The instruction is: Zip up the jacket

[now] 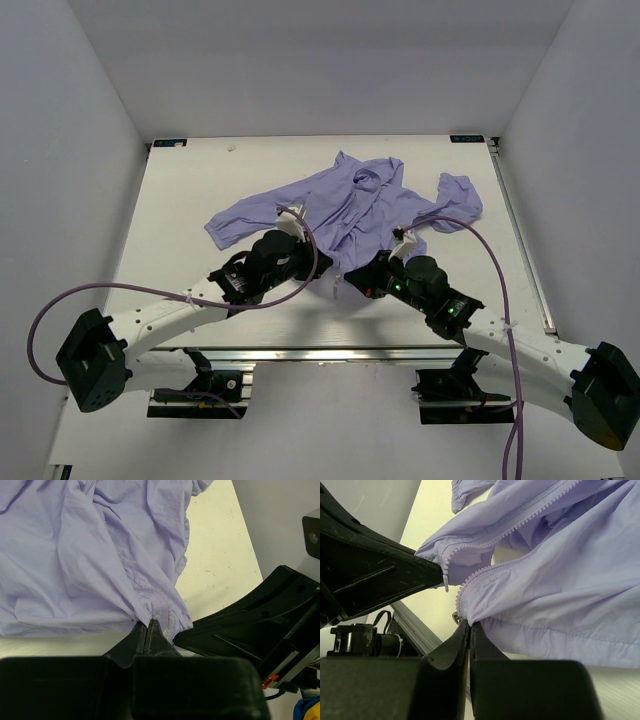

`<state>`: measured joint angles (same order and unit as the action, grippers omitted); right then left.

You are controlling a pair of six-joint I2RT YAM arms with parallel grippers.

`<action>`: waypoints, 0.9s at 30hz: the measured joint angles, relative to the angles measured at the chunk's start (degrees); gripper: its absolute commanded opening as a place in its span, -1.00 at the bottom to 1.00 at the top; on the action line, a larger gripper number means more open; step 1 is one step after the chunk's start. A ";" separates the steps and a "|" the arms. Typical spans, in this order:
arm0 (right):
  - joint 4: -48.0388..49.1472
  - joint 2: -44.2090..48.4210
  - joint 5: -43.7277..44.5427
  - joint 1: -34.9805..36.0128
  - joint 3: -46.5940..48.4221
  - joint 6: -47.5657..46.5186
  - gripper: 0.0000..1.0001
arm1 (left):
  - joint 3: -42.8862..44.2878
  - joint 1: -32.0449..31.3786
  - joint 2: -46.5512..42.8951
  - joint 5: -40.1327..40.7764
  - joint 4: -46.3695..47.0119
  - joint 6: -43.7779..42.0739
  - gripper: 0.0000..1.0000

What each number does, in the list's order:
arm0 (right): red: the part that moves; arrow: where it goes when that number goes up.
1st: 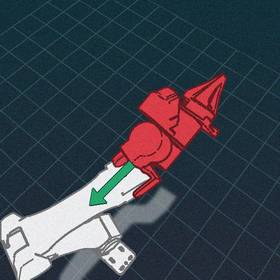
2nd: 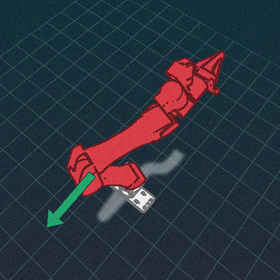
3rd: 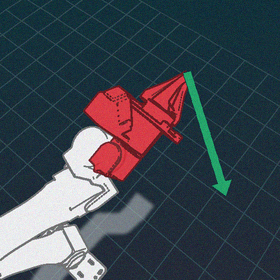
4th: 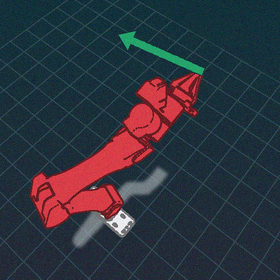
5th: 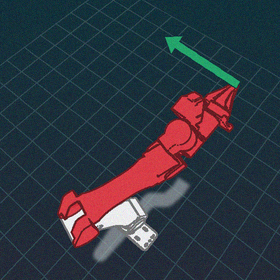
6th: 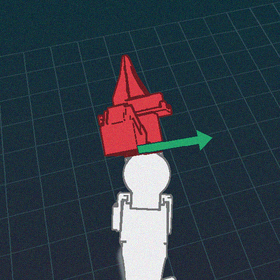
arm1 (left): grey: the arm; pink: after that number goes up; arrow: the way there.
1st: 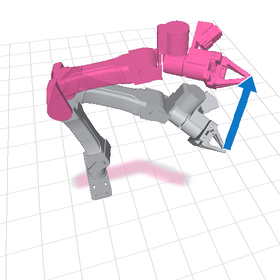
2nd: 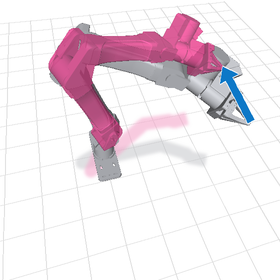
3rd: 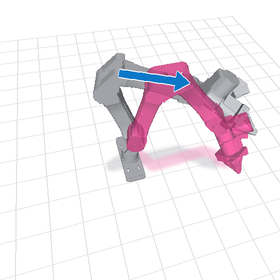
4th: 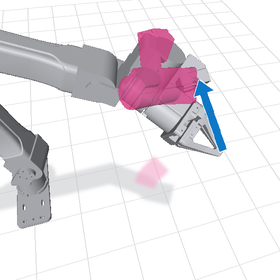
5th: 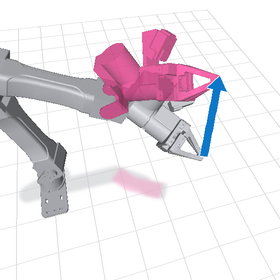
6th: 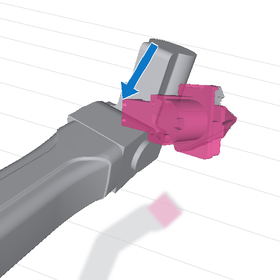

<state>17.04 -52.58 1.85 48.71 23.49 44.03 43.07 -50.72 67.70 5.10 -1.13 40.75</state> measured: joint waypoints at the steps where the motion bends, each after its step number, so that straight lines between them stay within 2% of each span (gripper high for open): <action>1: 0.00 -0.15 0.09 0.00 0.00 0.11 -1.00 | -0.11 0.00 0.00 -0.04 0.15 0.02 -1.00; 27: 1.16 -0.96 3.98 0.00 0.00 0.98 -1.00 | -0.39 0.00 0.15 -0.07 0.28 0.31 -1.00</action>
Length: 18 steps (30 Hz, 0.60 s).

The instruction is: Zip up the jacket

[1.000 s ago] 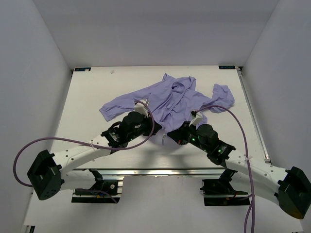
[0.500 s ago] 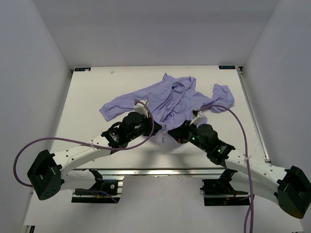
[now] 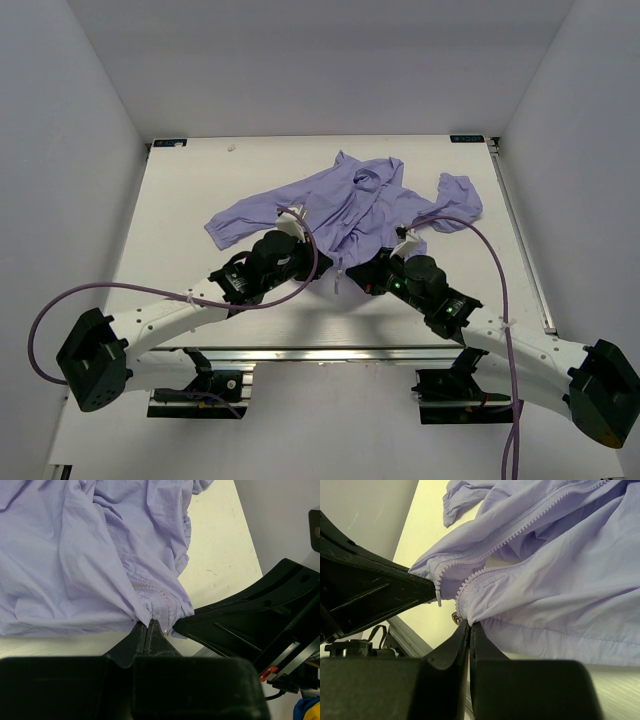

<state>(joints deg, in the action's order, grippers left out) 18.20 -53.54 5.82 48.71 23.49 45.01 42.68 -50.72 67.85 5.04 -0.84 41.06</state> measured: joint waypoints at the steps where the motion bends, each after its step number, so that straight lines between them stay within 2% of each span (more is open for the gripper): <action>1: 0.02 -0.20 -0.04 0.00 0.00 0.00 -1.00 | 0.00 0.00 0.07 0.00 0.00 0.02 -1.00; 18: 0.02 -0.31 -0.28 0.00 0.07 0.07 -1.00 | 0.00 0.00 0.72 0.04 0.00 0.15 -1.00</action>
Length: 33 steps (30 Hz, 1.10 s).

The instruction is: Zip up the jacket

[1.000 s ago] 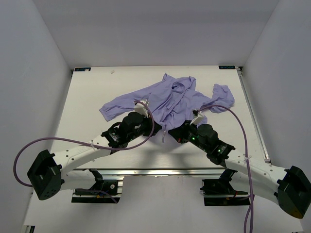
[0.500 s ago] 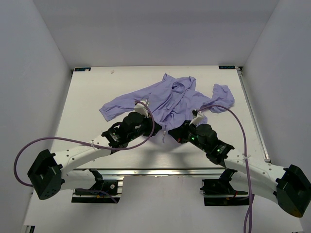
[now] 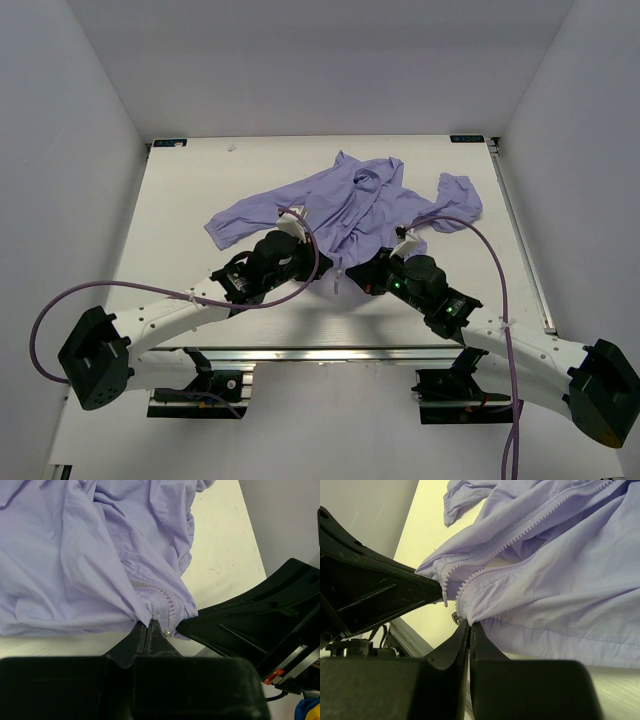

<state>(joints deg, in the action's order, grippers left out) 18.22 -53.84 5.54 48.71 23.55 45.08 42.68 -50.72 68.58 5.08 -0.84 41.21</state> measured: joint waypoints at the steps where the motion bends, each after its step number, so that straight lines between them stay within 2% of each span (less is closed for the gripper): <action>1: 0.00 0.00 -0.07 0.00 0.02 0.00 -1.00 | 0.00 0.00 0.11 0.00 0.00 -0.02 -1.00; 33: 0.02 -0.07 0.44 -0.02 0.94 1.31 -1.00 | -0.15 0.00 0.55 -0.07 -0.44 -0.07 -1.00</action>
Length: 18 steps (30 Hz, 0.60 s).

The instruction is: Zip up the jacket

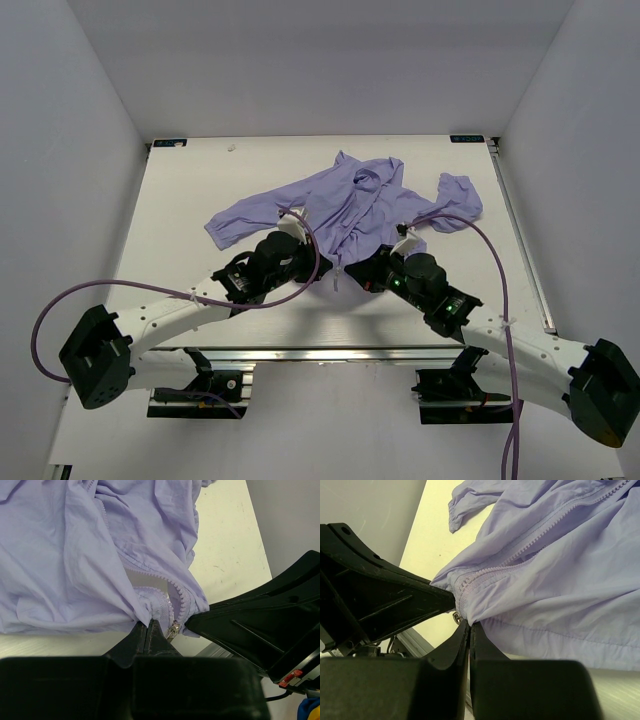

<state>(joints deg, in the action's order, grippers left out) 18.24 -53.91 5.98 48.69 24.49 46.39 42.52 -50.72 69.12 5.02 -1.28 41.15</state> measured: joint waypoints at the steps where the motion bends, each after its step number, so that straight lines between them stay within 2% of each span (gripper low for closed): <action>1: 0.02 -0.13 0.07 0.00 0.13 0.02 -1.00 | -0.07 0.00 0.00 0.00 0.00 0.02 -1.00; 10: -0.55 -1.70 1.31 0.02 1.09 1.55 -1.00 | -2.45 0.00 -0.52 -0.81 0.57 -0.04 -1.00; 18: -2.03 -2.51 1.99 0.02 2.80 2.97 -1.00 | -6.32 0.00 -4.85 -2.10 4.61 -0.96 -1.00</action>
<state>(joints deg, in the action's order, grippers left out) 16.21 -56.42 7.97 48.71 27.29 49.36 36.21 -50.72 64.27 2.92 3.33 40.18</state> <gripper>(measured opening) 0.016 0.009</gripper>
